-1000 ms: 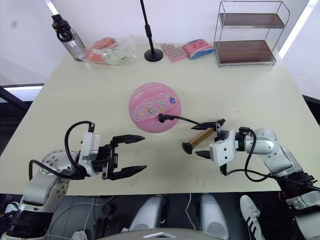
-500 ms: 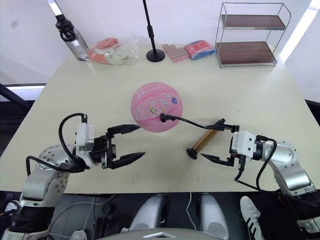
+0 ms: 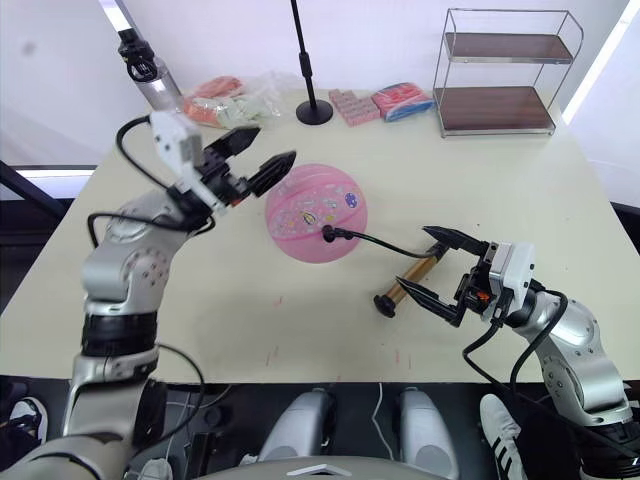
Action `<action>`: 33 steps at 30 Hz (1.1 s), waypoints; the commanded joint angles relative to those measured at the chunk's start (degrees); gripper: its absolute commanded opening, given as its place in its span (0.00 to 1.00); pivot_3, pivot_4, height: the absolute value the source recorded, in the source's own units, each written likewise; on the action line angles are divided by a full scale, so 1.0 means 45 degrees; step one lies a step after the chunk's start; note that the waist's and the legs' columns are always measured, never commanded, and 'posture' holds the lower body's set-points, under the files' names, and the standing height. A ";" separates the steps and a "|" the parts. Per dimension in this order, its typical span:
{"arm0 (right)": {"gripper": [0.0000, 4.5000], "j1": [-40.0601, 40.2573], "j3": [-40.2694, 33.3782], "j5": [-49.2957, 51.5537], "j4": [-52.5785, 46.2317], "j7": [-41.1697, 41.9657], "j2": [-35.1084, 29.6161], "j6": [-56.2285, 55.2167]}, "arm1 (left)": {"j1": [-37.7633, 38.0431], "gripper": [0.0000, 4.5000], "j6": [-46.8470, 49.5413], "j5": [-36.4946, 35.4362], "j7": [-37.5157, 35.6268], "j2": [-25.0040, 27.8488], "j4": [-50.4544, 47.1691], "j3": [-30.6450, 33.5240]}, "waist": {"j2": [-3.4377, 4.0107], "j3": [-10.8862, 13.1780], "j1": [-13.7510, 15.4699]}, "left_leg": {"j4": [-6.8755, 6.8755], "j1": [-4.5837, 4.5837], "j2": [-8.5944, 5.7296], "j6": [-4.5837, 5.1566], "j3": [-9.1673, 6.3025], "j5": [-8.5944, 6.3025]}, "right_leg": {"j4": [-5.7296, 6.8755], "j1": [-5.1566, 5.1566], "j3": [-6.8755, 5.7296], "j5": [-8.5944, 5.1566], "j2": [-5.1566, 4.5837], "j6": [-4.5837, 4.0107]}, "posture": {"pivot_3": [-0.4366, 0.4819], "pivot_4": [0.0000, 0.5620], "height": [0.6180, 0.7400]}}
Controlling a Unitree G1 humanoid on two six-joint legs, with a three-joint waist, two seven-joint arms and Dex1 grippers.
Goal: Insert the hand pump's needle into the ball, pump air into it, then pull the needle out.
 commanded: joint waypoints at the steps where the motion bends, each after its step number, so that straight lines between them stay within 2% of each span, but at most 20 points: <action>1: 0.98 -0.0230 -0.0141 -0.0275 -0.0334 -0.0074 0.0274 -0.0117 | -0.0525 1.00 -0.0026 0.0810 0.0621 -0.0622 0.0814 -0.0574 | 0.0000 0.0000 -0.0072 | -0.0001 0.0000 0.0001 -0.0002 -0.0002 0.0001 | -0.0001 -0.0001 0.0006 0.0000 0.0000 0.0000 | 0.48 0.27 1.00; 7: 0.98 -0.0643 -0.0067 -0.0656 -0.0292 -0.0037 0.0700 -0.0042 | -0.0685 1.00 0.0707 0.1466 0.1003 -0.1170 0.1148 -0.1144 | 0.0004 -0.0002 -0.0053 | -0.0005 -0.0004 0.0007 -0.0055 0.0000 0.0031 | 0.0007 -0.0013 0.0001 0.0000 0.0007 -0.0001 | 0.48 0.27 1.00; 13: 0.98 -0.0815 -0.0034 -0.0768 -0.0266 0.0012 0.0973 0.0067 | -0.0436 1.00 0.0865 0.2262 0.0661 -0.0889 0.1090 -0.1668 | 0.0004 -0.0003 -0.0040 | -0.0001 0.0019 -0.0002 -0.0052 0.0004 0.0030 | 0.0047 -0.0009 0.0021 0.0000 -0.0003 0.0000 | 0.48 0.27 1.00; 18: 0.98 -0.1346 0.0294 -0.1283 0.0038 -0.0233 0.1160 0.0358 | -0.0322 1.00 0.0847 0.2343 0.0622 -0.1163 0.1288 -0.1607 | 0.0005 -0.0004 -0.0054 | -0.0001 0.0067 -0.0003 -0.0038 0.0016 0.0022 | 0.0112 0.0001 0.0030 -0.0002 0.0001 -0.0001 | 0.48 0.27 1.00; 23: 0.98 -0.2299 0.1155 -0.2625 0.0142 -0.1115 0.1561 0.1079 | -0.0247 1.00 0.0465 0.2770 0.0881 -0.1440 0.1863 -0.1608 | 0.0009 -0.0006 -0.0062 | -0.0002 0.0139 -0.0002 -0.0066 0.0027 0.0042 | 0.0153 0.0039 0.0049 -0.0003 0.0020 -0.0002 | 0.48 0.27 1.00; 33: 0.98 -0.5182 0.4141 -0.7244 0.0846 -0.2745 0.2201 0.2590 | -0.0373 1.00 -0.0275 0.3280 0.2120 -0.2536 0.3237 -0.1105 | 0.0013 -0.0027 -0.0021 | 0.0000 0.0172 -0.0005 -0.0074 0.0017 0.0057 | 0.0151 0.0083 0.0032 -0.0001 0.0020 -0.0007 | 0.48 0.27 1.00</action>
